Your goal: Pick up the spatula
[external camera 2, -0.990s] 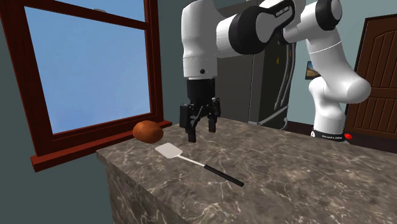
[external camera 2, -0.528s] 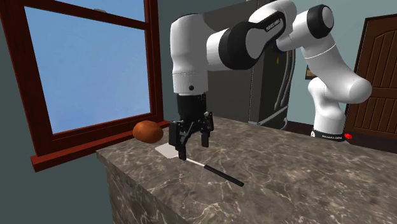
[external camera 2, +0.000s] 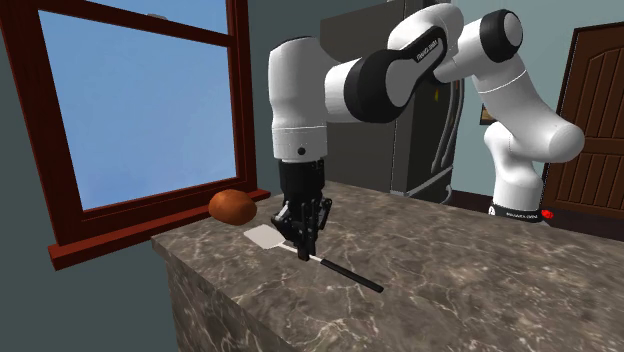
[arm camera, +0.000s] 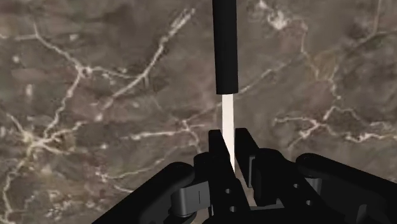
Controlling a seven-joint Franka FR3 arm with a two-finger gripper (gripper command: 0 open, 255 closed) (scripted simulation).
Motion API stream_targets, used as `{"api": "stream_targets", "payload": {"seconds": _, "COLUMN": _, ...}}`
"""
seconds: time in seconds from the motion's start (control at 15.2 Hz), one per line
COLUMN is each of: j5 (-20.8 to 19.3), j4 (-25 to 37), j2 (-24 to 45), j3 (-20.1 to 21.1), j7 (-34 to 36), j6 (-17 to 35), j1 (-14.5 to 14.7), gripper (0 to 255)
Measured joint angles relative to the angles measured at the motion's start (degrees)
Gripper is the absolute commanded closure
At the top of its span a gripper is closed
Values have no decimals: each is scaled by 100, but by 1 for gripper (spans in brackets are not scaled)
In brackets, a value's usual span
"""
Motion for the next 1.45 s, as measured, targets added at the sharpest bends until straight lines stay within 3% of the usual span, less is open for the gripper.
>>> {"api": "stream_targets", "payload": {"seconds": 0.53, "j5": 19, "j4": 28, "j2": -44, "j3": 13, "j7": -6, "j6": -69, "j1": -6, "gripper": 255}}
{"api": "stream_targets", "payload": {"seconds": 1.45, "j5": 169, "j4": 584, "j2": -356, "j3": 113, "j7": -70, "j6": -906, "j1": -7, "gripper": 255}}
